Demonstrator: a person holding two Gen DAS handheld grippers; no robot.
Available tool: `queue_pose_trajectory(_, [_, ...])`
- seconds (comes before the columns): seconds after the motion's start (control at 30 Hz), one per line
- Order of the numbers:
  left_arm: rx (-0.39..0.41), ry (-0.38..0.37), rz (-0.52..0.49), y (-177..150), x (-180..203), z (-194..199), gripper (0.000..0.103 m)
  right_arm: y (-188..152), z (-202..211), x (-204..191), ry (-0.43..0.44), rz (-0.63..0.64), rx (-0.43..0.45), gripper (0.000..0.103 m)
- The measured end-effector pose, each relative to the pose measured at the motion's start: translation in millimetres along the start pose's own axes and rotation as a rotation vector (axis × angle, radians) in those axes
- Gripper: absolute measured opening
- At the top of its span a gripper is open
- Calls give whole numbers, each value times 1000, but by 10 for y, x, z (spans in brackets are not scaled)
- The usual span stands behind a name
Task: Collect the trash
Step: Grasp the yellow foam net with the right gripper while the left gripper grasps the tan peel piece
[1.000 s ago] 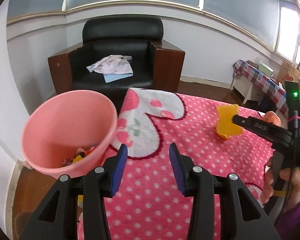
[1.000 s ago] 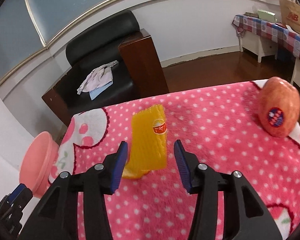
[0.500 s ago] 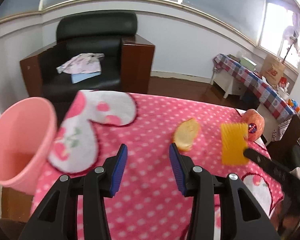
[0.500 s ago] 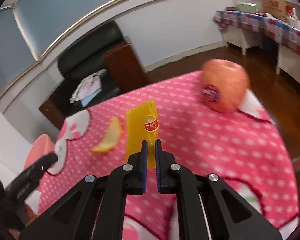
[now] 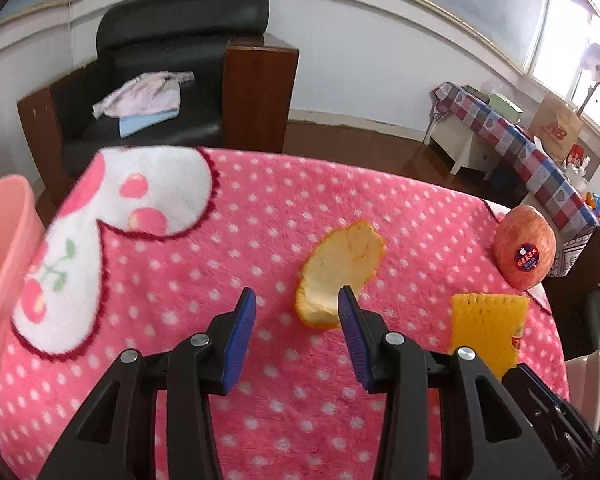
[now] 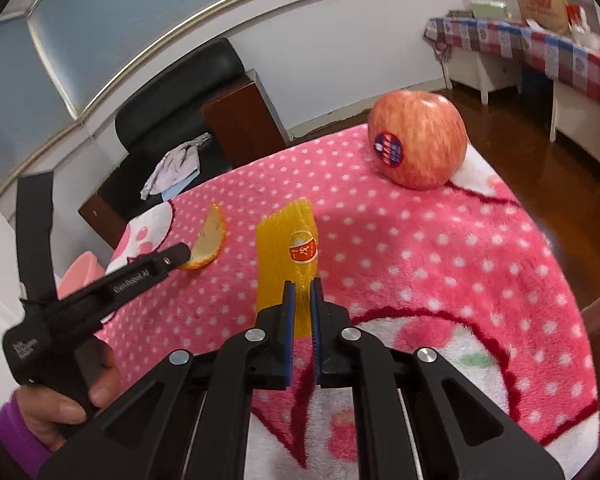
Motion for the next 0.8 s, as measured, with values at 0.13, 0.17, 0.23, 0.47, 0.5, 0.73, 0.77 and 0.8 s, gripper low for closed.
queue_pose_trajectory(0.13, [0,-1,-23,-58,107,-50,27,-6,-14,75,20,-53,-8,8])
queue_pose_trajectory(0.17, [-2,4,-32,-73,129,-62,27,-5,-5,67,24,-50,-3,8])
queue_pose_trajectory(0.23, [1,19,-44,-86,157,-68,24,-4,12,41,32,-42,5,8])
queue_pose_trajectory(0.47, [58,35,-54,-25,135,123,6,0,20,75,44,-58,10,8])
queue_pose_trajectory(0.5, [70,41,-60,-22,134,180,6,-2,21,75,49,-58,9,8])
queue_pose_trajectory(0.73, [146,70,-61,-15,19,714,5,6,63,25,85,-46,23,8])
queue_pose_trajectory(0.77, [153,75,-59,-13,4,774,5,7,70,25,86,-45,27,8])
queue_pose_trajectory(0.8, [162,81,-59,-17,-27,851,5,6,82,21,88,-43,32,8])
Point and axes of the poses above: each gripper's, at about its wrist camera, not at the fingertips, and z roughly against the way its jaws point, x to its right, y to its top, the point moved 3 cm from there along -z, roughly the way its jaws point, and after that the axes turned 7 degrees about x, right-handed, at the moved point
